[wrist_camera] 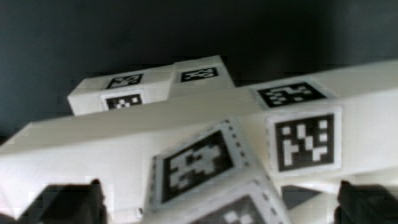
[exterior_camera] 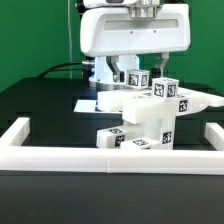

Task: Assemble chair

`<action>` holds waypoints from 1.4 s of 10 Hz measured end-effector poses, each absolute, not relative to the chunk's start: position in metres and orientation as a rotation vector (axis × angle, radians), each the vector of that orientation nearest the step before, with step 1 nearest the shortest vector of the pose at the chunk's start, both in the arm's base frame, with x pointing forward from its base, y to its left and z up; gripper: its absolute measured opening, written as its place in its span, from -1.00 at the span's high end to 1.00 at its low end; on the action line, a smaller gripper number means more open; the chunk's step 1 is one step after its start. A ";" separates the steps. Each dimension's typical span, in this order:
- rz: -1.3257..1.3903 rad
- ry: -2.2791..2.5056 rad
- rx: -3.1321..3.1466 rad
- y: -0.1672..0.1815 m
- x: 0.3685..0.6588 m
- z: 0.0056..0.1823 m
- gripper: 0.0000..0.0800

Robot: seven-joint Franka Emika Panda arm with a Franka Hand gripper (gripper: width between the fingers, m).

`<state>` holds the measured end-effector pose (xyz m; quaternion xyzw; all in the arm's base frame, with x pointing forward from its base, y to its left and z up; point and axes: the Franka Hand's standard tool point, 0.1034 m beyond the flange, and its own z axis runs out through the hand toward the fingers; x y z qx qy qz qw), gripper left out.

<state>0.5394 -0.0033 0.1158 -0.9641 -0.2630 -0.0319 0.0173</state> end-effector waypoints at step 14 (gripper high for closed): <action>-0.088 -0.083 -3.100 -0.008 0.539 0.114 0.29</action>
Offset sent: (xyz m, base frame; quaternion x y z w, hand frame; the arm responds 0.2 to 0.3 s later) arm 0.0000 0.0000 0.0000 0.0000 0.0000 0.0000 1.0000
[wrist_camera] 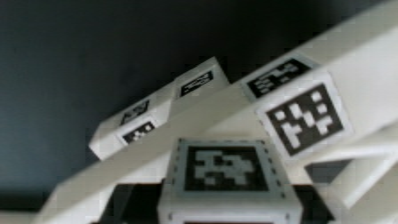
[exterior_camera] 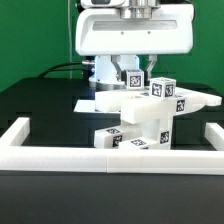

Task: Assemble chair

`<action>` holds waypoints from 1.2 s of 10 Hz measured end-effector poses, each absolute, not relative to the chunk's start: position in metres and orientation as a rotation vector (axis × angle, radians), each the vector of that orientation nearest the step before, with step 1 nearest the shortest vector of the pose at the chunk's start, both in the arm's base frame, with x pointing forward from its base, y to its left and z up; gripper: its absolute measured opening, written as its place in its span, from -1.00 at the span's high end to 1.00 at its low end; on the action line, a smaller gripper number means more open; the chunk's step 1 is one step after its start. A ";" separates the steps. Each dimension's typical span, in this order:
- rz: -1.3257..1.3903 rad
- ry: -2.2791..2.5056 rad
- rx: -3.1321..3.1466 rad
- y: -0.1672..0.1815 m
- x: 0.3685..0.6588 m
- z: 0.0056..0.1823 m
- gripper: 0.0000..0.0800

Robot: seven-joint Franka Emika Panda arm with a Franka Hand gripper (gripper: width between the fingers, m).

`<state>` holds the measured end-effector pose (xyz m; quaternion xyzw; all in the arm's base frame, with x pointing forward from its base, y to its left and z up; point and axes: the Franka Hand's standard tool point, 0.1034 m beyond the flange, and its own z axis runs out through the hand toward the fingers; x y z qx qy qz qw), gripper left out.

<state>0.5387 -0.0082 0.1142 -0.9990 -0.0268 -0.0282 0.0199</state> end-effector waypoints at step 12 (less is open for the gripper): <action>-0.035 1.153 -2.847 -0.005 0.538 0.105 -0.30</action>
Offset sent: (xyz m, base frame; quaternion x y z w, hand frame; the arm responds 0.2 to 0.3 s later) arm -0.0038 -0.0023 -0.0118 -0.0187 -0.0136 0.2791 0.9600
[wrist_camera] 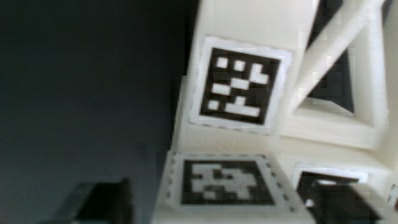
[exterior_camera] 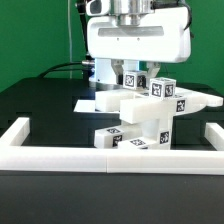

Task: Assemble chair

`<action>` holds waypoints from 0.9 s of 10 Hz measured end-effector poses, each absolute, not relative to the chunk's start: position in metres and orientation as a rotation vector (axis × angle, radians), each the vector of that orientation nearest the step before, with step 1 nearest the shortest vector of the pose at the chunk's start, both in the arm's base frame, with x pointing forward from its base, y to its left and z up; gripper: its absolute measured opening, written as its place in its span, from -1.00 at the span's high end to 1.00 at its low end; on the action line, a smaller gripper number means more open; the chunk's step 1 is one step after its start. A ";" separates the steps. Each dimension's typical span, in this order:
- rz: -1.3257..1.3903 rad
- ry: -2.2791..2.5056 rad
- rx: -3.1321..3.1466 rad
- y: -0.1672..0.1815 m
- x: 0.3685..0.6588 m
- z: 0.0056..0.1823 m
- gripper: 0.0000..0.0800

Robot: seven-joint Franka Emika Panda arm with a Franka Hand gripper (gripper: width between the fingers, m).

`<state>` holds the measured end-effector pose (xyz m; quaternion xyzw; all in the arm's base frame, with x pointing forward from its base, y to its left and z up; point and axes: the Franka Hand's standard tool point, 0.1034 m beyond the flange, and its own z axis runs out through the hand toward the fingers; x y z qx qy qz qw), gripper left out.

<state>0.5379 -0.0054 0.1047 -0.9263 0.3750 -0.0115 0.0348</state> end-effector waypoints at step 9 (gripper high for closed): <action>-0.079 -0.056 -3.091 -0.010 0.535 0.108 -0.62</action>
Offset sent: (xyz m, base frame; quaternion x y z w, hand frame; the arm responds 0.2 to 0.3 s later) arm 0.0003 0.0026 0.0066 -0.0059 0.0101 -0.2849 0.9585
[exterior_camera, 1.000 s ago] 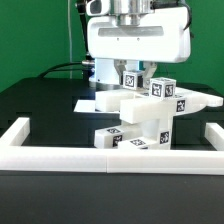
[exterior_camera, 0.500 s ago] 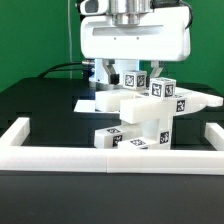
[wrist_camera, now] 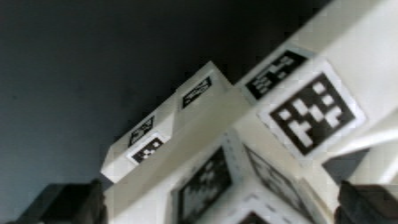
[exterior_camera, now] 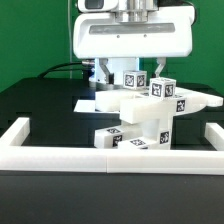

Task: Assemble chair

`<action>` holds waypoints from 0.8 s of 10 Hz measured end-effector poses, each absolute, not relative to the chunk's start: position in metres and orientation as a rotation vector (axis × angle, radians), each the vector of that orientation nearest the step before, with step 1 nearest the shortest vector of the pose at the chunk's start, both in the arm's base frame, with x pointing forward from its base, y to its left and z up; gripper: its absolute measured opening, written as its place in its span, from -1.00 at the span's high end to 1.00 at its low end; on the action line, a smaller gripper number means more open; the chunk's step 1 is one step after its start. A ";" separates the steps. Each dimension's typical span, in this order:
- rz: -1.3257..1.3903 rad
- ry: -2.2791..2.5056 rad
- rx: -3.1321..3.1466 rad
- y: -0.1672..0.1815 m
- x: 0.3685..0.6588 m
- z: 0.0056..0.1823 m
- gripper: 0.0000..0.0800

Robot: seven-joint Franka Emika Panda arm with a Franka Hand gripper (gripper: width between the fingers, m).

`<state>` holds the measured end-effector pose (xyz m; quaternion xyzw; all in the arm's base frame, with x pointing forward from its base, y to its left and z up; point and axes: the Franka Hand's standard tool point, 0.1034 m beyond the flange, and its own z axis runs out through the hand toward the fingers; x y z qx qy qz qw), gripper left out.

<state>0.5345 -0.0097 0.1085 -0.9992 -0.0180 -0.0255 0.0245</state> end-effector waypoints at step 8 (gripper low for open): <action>-0.083 -0.736 -3.035 -0.008 0.534 0.111 -0.56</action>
Offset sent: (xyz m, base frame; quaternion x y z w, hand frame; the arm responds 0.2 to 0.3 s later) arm -0.0054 0.0081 0.0064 -0.0014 -0.0041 -0.1959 0.9806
